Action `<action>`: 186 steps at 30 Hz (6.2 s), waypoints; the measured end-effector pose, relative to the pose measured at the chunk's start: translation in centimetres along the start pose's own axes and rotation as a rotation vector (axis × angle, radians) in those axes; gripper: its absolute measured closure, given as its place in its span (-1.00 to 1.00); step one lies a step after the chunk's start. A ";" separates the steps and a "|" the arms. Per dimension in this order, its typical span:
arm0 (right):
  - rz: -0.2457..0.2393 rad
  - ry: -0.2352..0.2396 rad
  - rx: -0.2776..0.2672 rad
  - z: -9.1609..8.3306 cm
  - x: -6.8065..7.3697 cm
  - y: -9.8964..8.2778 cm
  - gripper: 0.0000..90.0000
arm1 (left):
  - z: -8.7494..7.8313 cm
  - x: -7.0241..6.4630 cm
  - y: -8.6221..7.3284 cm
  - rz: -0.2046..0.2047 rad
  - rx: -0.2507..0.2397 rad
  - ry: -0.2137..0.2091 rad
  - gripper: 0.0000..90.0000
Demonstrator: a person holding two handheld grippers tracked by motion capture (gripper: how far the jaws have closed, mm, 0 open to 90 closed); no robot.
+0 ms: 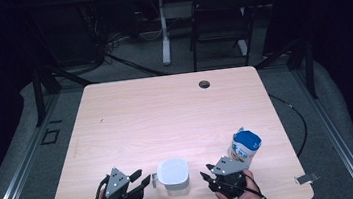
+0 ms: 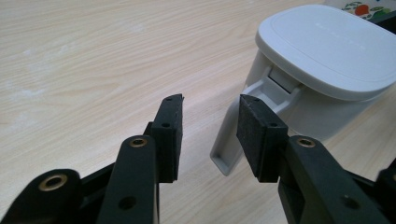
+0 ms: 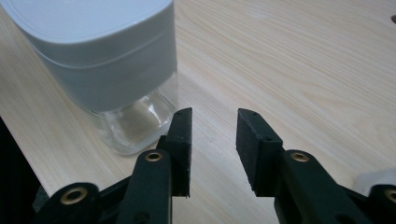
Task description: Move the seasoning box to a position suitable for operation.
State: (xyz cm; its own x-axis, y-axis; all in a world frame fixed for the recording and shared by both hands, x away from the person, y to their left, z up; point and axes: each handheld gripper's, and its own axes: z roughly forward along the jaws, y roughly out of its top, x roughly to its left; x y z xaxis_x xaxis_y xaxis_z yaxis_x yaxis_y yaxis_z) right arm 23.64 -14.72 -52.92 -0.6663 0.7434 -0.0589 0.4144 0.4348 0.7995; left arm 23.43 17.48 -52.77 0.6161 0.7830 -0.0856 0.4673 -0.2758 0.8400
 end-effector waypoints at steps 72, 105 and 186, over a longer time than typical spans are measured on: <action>-0.026 0.092 -0.042 -0.7 1.0 1.6 1.00 | 0.5 -2.6 3.9 0.135 -0.021 -0.113 1.00; -0.076 0.136 -0.034 0.2 2.4 1.9 1.00 | 0.4 -2.4 3.6 0.128 -0.037 -0.115 1.00; -0.089 0.149 -0.085 -0.3 2.9 3.2 1.00 | -1.2 -0.7 2.0 0.064 -0.016 -0.072 1.00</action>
State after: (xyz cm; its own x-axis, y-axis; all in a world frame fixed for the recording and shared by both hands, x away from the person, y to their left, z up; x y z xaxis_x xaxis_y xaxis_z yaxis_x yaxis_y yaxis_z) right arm 22.85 -11.32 -50.31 -0.7847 0.6181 -0.0474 0.3005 0.4461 0.8430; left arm 23.21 17.07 -50.40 0.6889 0.7215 -0.0692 0.4155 -0.3148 0.8534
